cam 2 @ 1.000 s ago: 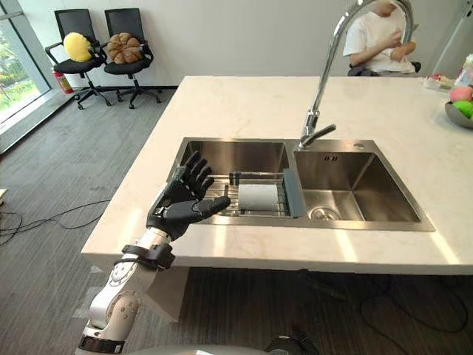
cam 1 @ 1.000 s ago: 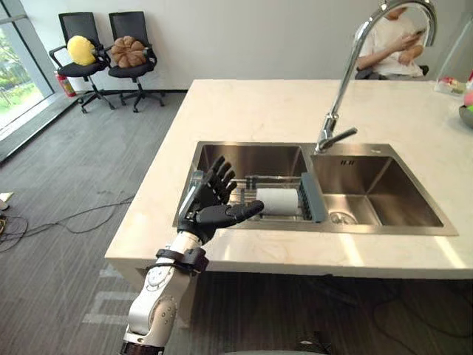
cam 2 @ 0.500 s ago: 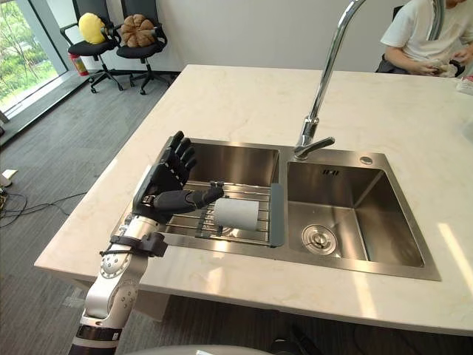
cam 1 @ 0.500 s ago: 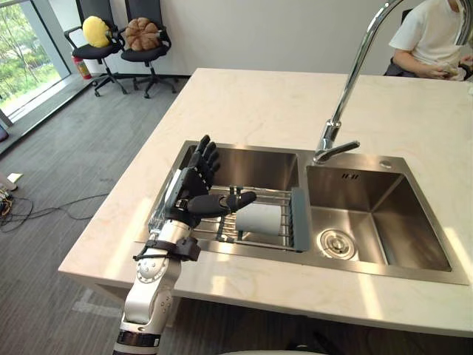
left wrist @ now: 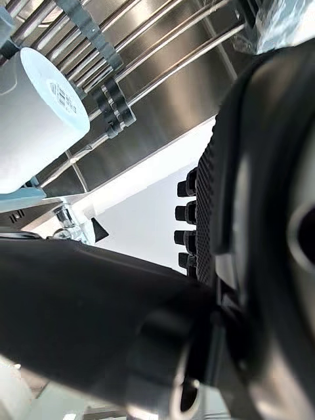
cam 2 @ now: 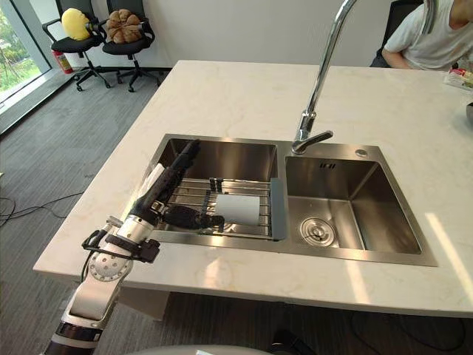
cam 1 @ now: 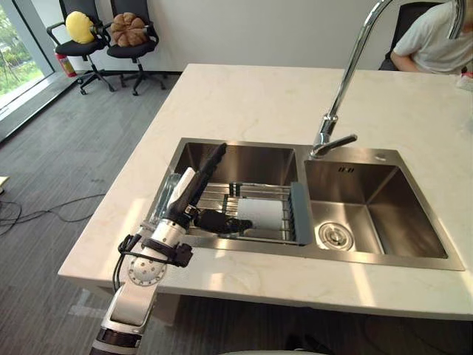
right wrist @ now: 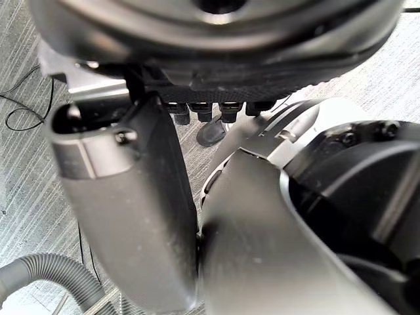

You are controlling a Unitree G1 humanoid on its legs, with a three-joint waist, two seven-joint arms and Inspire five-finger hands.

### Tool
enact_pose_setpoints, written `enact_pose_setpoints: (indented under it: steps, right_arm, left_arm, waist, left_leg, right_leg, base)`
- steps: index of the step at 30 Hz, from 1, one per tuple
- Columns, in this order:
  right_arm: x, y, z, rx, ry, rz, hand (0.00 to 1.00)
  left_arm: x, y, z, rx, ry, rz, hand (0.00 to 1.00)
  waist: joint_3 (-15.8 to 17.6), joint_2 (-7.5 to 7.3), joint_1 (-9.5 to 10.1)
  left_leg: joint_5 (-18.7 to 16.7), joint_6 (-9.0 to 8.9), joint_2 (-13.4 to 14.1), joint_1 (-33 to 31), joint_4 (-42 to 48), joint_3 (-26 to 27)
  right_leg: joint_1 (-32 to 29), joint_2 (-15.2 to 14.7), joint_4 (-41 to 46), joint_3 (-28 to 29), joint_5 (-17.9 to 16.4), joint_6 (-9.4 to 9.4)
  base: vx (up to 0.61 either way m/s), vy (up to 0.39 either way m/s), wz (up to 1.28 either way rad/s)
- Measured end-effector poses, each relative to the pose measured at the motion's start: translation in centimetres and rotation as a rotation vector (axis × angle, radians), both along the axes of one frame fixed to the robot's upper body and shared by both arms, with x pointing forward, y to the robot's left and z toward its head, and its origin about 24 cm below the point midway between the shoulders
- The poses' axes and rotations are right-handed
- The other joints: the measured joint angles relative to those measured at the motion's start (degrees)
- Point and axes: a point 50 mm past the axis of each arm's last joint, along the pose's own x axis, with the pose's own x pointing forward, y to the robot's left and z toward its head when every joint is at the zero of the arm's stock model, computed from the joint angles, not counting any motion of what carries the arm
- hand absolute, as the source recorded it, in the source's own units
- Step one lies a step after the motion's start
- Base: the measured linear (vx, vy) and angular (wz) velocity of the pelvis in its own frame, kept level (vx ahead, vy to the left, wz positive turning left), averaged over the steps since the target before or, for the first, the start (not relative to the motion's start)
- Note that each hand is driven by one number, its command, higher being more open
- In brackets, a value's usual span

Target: Walk over to the sink, pick up the cup, carry it to the dishwasher, place the cup inside the dishwasher, then close the dishwasher door

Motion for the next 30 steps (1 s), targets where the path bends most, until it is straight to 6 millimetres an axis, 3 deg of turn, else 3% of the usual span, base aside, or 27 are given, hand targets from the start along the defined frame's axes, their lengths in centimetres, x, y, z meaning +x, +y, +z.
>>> enact_pose_setpoints:
  steps: [9, 17, 25, 30]
  right_arm:
    - [-0.3, -0.3, 0.1, 0.005, -0.024, -0.093, 1.00]
    - [-0.8, -0.3, 0.1, 0.015, -0.046, -0.131, 1.00]
    - [-1.1, -0.2, 0.0, 0.013, -0.055, -0.175, 1.00]
    - [-1.2, -0.1, 0.0, 0.021, -0.065, -0.218, 1.00]
  left_arm:
    - [0.1, -0.5, -0.1, 0.156, -0.049, -0.026, 1.00]
    - [1.3, -0.8, 0.3, 0.168, -0.086, -0.010, 1.00]
    - [2.0, -1.0, -0.7, 0.179, -0.050, 0.002, 1.00]
    - [2.4, -1.5, -1.9, 0.272, -0.037, -0.010, 1.00]
  waist:
    - [0.36, 0.66, -1.40]
    - [0.94, 1.64, -2.40]
    - [1.29, 2.27, -3.73]
    - [1.44, 2.52, -3.90]
  left_leg:
    - [-0.11, 0.20, -0.56, 0.89, -1.00, 1.94]
    - [-0.23, 0.37, -0.85, 1.10, -0.99, 2.95]
    - [-0.40, 0.42, -0.99, 1.36, -1.18, 4.81]
    - [-0.68, 0.47, -1.10, 1.76, -1.19, 5.53]
  right_leg:
    - [-1.02, -0.26, -0.03, 1.57, 0.22, 0.33]
    - [-1.50, -0.37, -0.04, 2.60, 0.48, 0.50]
    - [-2.55, -0.16, -0.04, 4.40, 0.85, 0.51]
    - [-2.63, -0.14, -0.03, 5.01, 0.90, 0.59]
  base:
    - [0.00, 0.020, -0.09]
    - [-0.03, 0.007, -0.07]
    - [-0.02, -0.001, -0.12]
    - [-0.02, -0.002, -0.07]
